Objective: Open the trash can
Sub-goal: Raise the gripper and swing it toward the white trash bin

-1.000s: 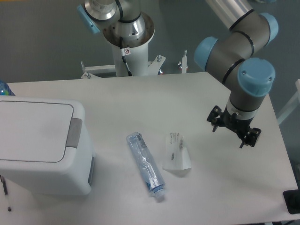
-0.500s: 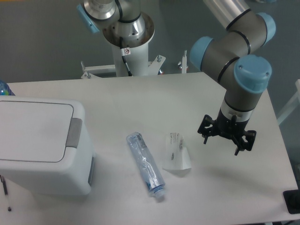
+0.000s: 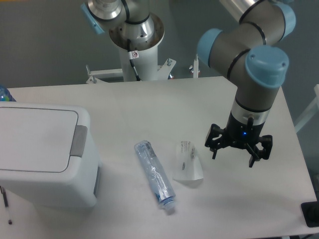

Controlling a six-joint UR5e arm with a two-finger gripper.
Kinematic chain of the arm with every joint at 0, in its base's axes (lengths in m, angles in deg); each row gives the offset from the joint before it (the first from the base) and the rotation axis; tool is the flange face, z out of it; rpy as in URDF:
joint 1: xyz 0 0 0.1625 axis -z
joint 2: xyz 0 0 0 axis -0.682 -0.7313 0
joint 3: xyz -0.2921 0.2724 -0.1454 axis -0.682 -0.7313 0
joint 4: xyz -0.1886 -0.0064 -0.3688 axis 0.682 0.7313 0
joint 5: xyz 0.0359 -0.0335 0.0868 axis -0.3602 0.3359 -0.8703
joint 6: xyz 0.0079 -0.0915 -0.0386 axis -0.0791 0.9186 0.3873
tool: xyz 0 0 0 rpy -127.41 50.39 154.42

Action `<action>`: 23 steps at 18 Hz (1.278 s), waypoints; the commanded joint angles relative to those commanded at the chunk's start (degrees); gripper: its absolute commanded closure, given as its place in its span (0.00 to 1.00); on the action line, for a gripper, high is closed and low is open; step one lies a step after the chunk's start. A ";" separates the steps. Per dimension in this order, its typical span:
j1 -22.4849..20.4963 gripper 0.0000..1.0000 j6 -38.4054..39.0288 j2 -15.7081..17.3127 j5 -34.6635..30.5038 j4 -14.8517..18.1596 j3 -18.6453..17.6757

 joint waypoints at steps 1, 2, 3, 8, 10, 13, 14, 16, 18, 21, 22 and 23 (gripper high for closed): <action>0.79 0.00 1.85 0.00 0.27 0.00 0.97; 1.49 0.00 3.00 0.00 0.79 0.00 1.68; 1.94 0.00 3.53 0.00 1.75 0.00 2.29; 3.34 0.00 8.01 0.52 4.48 0.00 4.84; 3.70 0.00 9.68 1.14 6.32 0.00 5.46; 3.70 0.00 10.92 2.28 8.52 0.00 5.73; 3.70 0.00 10.92 2.72 9.31 0.00 5.73; 3.70 0.00 11.27 3.86 10.72 0.18 5.38; 4.05 0.00 12.76 4.83 11.08 0.70 5.20; 6.68 0.00 14.17 6.15 10.99 1.06 3.89; 7.30 0.00 14.95 6.85 10.82 1.58 2.75; 7.65 0.00 15.66 7.90 10.64 2.72 1.26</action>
